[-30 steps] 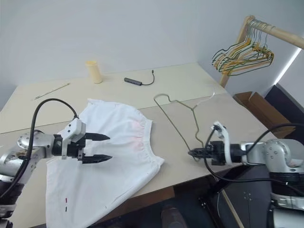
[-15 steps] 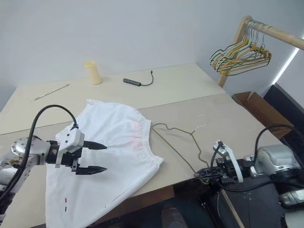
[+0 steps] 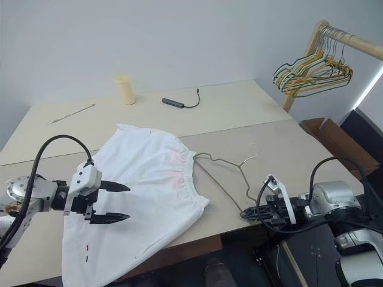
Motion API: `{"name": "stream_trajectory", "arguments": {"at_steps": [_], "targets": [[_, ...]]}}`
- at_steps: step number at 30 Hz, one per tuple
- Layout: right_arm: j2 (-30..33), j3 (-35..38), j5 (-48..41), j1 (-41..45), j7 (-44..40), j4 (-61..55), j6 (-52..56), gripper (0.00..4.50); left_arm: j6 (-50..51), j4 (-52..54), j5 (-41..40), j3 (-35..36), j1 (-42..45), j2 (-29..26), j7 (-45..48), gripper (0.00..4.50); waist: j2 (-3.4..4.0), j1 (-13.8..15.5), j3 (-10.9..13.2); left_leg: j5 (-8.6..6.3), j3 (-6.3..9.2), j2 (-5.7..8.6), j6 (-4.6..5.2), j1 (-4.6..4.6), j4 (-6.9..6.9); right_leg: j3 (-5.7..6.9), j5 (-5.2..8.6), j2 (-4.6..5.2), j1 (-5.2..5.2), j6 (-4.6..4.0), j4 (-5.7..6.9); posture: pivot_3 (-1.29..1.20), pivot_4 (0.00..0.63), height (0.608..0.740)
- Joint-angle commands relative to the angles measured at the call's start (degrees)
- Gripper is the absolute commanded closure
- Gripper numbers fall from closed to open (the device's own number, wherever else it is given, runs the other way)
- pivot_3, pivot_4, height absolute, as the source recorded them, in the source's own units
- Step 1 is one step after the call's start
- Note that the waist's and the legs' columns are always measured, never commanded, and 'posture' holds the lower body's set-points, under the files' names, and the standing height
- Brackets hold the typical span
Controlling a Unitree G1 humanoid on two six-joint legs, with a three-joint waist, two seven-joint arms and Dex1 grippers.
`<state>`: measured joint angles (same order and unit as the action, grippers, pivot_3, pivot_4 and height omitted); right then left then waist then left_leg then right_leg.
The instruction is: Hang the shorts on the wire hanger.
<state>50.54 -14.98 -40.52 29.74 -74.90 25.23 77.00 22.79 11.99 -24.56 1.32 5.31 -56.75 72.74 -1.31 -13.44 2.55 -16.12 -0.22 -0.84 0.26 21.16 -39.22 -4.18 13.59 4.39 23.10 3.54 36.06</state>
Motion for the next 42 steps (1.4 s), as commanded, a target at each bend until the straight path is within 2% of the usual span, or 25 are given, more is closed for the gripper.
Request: {"name": "stream_trajectory", "arguments": {"at_steps": [1,14,24,42], "targets": [[0.2,1.1,1.0,1.1,-1.9,1.0,-1.4,4.50,-0.5,1.8,-0.1,1.3,-0.3,0.0,-0.6,0.03,0.00,0.0,0.0,0.00,0.01,-0.01,0.00,0.00,0.00,0.01,-0.01,-0.01,0.00,-0.02,0.00,-0.21,0.000,0.740],[-1.3,-0.3,1.0,-1.3,-4.1,-3.8,0.1,4.50,-0.7,2.6,0.0,1.6,-1.4,0.0,-1.9,0.03,0.01,0.0,0.0,0.00,0.02,-0.01,0.00,-0.02,-0.01,0.01,-0.05,-0.01,0.00,-0.08,0.05,-0.19,0.000,0.740],[-1.8,0.7,4.0,0.9,-3.0,2.1,-2.2,4.50,-1.0,2.4,0.3,0.5,-1.2,0.7,-2.5,0.03,0.01,0.1,0.0,0.00,0.02,0.00,0.00,-0.01,-0.01,0.01,-0.06,-0.01,0.00,-0.10,0.04,-0.20,0.000,0.740],[-0.4,-4.9,6.1,0.3,-10.5,-4.0,-4.9,4.50,-1.3,2.5,1.2,0.7,-1.5,0.7,-2.5,0.03,0.01,0.0,0.0,0.00,0.04,0.00,0.00,-0.01,-0.04,0.02,-0.07,-0.01,0.00,-0.11,0.07,-0.19,0.000,0.740]]}}
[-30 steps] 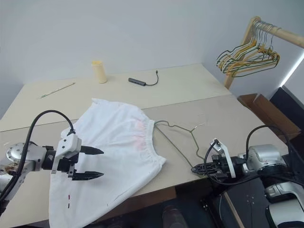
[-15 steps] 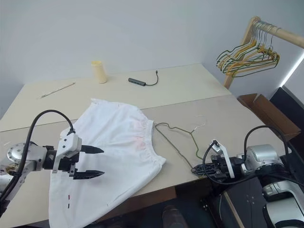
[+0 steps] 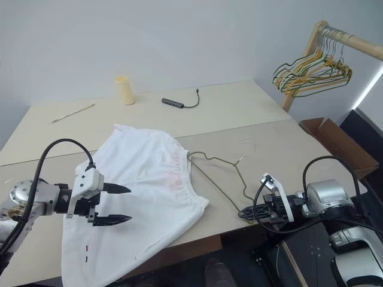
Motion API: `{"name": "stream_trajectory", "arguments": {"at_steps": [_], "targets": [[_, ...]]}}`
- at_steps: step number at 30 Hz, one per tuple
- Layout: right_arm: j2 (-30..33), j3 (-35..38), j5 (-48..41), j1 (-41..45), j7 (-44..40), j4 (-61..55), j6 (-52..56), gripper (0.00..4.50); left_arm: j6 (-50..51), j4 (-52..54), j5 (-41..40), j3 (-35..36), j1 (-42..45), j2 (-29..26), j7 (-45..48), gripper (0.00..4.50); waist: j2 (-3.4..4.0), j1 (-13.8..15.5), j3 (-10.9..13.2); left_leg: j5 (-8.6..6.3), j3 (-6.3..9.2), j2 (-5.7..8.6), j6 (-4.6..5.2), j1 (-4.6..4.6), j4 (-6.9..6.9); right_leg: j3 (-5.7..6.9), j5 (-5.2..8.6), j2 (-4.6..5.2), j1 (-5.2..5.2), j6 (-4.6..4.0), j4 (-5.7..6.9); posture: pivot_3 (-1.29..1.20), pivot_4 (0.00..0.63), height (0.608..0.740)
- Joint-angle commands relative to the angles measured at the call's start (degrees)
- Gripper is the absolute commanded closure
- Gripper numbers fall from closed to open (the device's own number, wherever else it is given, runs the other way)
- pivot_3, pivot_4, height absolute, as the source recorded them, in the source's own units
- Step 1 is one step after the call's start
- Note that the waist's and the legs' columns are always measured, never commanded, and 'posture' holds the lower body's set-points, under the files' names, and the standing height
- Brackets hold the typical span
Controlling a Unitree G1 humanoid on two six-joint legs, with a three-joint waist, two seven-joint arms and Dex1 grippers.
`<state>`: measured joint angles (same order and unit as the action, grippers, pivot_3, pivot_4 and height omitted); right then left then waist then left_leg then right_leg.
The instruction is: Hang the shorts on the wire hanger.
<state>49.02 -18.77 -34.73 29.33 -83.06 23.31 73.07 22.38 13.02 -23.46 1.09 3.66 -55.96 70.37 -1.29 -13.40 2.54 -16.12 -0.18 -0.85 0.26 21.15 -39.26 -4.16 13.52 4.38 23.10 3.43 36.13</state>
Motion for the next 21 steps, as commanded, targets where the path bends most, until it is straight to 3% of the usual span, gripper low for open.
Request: {"name": "stream_trajectory", "arguments": {"at_steps": [1,11,17,21], "targets": [[1.1,-1.8,0.7,0.7,-2.5,-2.3,-1.2,4.50,-0.9,1.5,0.1,1.0,0.2,0.0,-0.3,0.03,0.00,0.0,0.0,0.00,0.00,0.00,0.00,0.00,0.00,0.00,0.00,0.00,0.00,0.00,0.00,-0.18,0.000,0.740],[-1.7,-3.0,7.7,8.4,-2.4,11.0,-6.7,4.50,-0.6,2.5,0.6,0.6,0.0,0.7,-1.2,0.03,-0.01,-0.6,0.0,0.00,-0.04,-0.01,0.00,0.01,-0.40,-0.04,-0.15,0.00,-0.09,0.03,0.07,-0.18,0.000,0.740],[-1.3,-3.2,9.3,9.6,-6.6,12.4,-8.9,4.50,-0.4,2.9,0.6,0.8,-0.5,0.7,-1.3,0.03,0.00,-1.3,0.0,0.00,-0.01,-0.03,0.00,-0.15,-0.59,-0.03,-0.07,-0.02,-0.42,0.43,0.00,-0.18,0.000,0.740],[-1.8,-3.7,9.9,8.9,-7.0,11.1,-8.9,4.50,-0.4,3.0,0.6,0.9,-0.8,0.6,-1.4,0.03,0.00,-1.2,0.0,-0.02,0.03,0.00,0.01,-0.07,-0.56,-0.01,-0.22,0.01,-0.35,0.17,0.00,-0.18,0.000,0.740]]}}
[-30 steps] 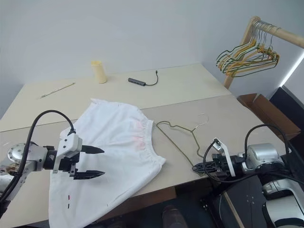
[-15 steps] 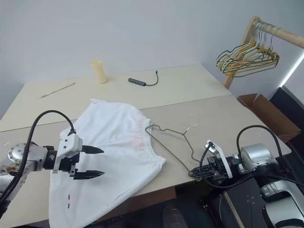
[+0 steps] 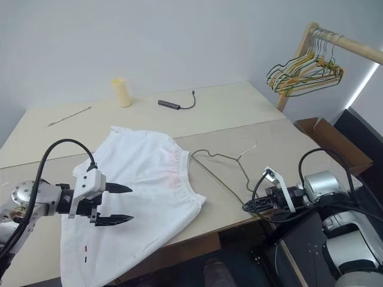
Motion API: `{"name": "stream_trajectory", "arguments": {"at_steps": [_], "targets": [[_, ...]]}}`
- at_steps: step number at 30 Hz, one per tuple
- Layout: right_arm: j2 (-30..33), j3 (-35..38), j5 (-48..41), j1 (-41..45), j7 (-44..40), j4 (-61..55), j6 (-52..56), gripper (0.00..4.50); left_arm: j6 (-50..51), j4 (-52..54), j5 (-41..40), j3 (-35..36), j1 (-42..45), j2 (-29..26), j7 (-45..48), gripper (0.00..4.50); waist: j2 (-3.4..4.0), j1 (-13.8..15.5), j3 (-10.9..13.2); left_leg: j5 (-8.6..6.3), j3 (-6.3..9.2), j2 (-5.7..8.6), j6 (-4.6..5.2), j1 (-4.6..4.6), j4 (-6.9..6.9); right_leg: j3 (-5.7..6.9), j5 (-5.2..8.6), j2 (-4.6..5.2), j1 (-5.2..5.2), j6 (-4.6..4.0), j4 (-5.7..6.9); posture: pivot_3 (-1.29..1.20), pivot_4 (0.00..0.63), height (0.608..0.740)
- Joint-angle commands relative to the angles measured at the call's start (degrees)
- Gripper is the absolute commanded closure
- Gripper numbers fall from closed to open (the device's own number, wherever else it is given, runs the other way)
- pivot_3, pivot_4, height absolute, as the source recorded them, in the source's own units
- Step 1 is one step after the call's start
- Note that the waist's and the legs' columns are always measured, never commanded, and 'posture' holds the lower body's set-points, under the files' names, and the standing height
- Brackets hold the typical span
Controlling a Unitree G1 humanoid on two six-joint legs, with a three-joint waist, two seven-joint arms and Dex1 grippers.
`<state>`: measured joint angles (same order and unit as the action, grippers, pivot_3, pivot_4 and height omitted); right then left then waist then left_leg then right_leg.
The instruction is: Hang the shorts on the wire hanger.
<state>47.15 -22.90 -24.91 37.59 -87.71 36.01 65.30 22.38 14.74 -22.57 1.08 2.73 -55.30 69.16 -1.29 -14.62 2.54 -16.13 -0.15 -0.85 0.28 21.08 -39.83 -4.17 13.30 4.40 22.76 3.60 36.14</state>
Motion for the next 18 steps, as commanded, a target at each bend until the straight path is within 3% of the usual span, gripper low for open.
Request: {"name": "stream_trajectory", "arguments": {"at_steps": [1,11,18], "targets": [[-0.4,0.5,0.2,0.7,-2.0,-1.4,-0.9,4.50,-0.4,1.3,-0.3,0.9,0.2,0.0,-0.1,0.03,0.00,0.0,0.0,-0.01,0.01,0.00,0.02,0.03,0.00,0.00,0.00,0.01,0.02,0.00,-0.01,-0.18,0.000,0.740],[-1.4,0.1,1.2,1.8,-3.8,-1.3,-0.3,4.50,-0.4,0.9,-0.1,0.7,0.6,0.1,-0.1,0.03,0.00,0.0,0.0,-0.02,0.00,0.00,0.03,0.04,0.00,0.00,-0.01,0.00,0.05,-0.01,-0.01,-0.18,0.000,0.740],[4.0,-5.8,-4.7,1.0,-4.8,-9.8,1.8,4.50,-0.7,0.7,0.5,-0.3,1.1,1.0,-0.6,0.03,0.03,0.0,0.0,-0.02,0.01,0.00,0.03,0.05,0.01,0.01,0.00,0.01,0.08,0.00,-0.01,-0.18,0.000,0.740]]}}
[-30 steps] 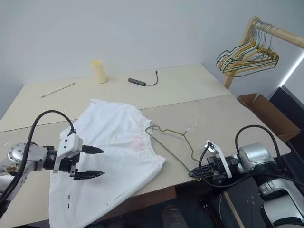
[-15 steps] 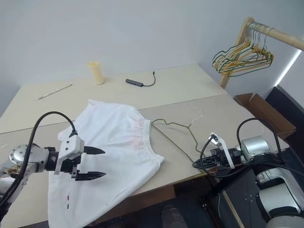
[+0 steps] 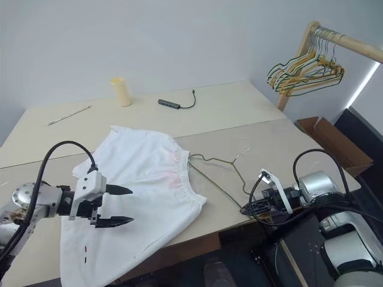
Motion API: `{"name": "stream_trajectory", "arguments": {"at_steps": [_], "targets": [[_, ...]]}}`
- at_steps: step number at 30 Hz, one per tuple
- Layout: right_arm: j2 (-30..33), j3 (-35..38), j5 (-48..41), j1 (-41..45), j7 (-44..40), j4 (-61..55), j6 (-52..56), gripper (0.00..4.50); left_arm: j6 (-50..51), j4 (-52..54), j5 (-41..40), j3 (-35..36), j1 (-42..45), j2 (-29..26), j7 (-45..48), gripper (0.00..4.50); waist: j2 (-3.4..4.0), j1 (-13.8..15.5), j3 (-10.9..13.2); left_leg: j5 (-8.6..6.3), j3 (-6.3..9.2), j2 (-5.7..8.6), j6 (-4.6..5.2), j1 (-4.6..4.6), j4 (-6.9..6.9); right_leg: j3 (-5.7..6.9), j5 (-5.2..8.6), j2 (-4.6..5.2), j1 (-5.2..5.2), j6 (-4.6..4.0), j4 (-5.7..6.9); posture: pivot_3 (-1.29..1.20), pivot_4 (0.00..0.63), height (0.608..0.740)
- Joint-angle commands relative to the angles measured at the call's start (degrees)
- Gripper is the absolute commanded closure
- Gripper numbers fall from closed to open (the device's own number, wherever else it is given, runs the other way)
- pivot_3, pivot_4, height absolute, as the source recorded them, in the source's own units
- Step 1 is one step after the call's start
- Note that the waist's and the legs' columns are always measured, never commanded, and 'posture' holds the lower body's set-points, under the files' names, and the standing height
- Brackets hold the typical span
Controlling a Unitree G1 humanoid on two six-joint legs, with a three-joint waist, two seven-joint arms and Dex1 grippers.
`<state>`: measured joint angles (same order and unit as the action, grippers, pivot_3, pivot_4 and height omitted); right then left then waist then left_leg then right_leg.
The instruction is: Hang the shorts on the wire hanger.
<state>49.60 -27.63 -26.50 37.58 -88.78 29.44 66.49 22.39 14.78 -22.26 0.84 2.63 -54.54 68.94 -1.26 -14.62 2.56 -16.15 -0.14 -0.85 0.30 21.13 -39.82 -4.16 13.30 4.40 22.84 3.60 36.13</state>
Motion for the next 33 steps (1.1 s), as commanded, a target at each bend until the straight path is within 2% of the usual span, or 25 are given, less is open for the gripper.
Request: {"name": "stream_trajectory", "arguments": {"at_steps": [1,6,16,27,33], "targets": [[1.9,-1.4,-3.5,1.1,-3.7,-3.5,0.6,4.50,-0.8,0.8,0.4,-0.1,1.0,0.4,-0.5,0.03,0.00,0.0,0.0,0.00,0.00,0.00,0.00,0.00,0.00,0.00,0.00,0.00,-0.01,0.00,0.00,-0.18,0.000,0.740],[2.1,-2.4,-4.6,2.9,-3.7,-2.1,0.4,4.50,-0.9,1.4,1.0,-0.4,0.2,0.9,-1.0,0.03,0.00,0.0,0.0,0.00,-0.01,0.00,0.00,0.00,0.00,0.00,0.00,0.00,-0.01,0.00,0.00,-0.18,0.000,0.740],[-3.5,-3.6,-1.0,9.2,-3.7,9.2,-1.5,4.50,-1.2,1.8,2.4,-0.5,-0.8,0.7,-1.7,0.03,0.00,0.4,0.0,0.00,0.00,0.02,0.00,0.02,0.00,0.00,-0.01,0.01,0.02,-0.02,-0.01,-0.16,0.000,0.740],[-1.0,-9.8,-7.0,11.7,-3.7,4.5,1.2,4.50,-0.9,2.3,3.0,-0.5,-1.4,0.5,-1.8,0.03,0.02,1.2,0.0,0.00,-0.02,0.01,0.00,0.07,0.00,-0.01,-0.02,0.02,0.16,-0.03,0.05,-0.16,0.000,0.740],[3.4,-13.8,-10.7,10.0,-3.7,-2.4,4.4,4.50,-1.2,2.6,3.7,-0.9,-2.3,0.8,-2.6,0.03,0.03,1.5,0.0,0.00,-0.01,0.01,0.00,0.16,0.01,0.01,-0.02,0.04,0.24,-0.03,0.04,-0.17,0.000,0.740]]}}
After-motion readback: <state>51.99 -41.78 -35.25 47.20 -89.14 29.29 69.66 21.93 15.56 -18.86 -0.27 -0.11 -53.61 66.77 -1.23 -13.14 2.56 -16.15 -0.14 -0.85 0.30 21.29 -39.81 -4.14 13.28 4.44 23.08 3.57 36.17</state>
